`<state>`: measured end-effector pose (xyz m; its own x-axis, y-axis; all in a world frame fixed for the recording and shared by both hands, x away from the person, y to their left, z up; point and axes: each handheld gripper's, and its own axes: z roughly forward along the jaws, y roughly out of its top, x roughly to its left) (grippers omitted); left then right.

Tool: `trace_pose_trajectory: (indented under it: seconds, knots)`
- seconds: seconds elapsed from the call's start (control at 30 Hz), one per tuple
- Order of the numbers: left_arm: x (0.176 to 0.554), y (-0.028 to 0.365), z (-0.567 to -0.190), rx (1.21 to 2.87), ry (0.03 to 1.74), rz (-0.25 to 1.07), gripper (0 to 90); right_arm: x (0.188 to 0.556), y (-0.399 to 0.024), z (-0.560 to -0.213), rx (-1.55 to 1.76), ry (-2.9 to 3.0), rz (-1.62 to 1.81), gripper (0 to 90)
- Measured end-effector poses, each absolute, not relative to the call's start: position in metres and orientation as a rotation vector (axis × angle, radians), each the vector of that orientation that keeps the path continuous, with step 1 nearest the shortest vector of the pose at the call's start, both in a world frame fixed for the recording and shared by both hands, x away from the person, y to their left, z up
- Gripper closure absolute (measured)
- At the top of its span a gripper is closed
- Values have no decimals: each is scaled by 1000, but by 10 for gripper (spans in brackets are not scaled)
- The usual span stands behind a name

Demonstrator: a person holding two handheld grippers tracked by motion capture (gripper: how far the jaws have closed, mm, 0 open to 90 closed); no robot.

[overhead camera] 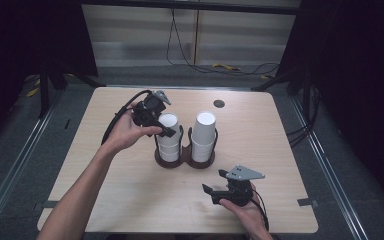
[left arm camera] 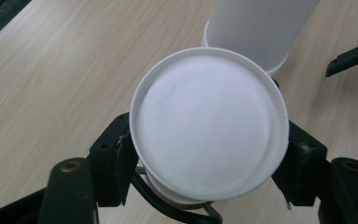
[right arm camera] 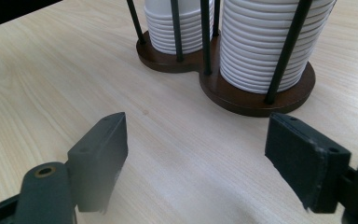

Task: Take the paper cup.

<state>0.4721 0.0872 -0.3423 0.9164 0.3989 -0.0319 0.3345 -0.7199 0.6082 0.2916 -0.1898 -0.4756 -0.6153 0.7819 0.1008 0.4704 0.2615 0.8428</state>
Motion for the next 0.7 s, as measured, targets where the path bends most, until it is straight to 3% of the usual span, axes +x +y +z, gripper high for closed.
trace_pose_trajectory:
  seconds: [0.7]
  knots:
    - [461, 97, -325, 2388, 516, 177, 324, 291, -190, -475, 1142, 2202, 1284, 211]
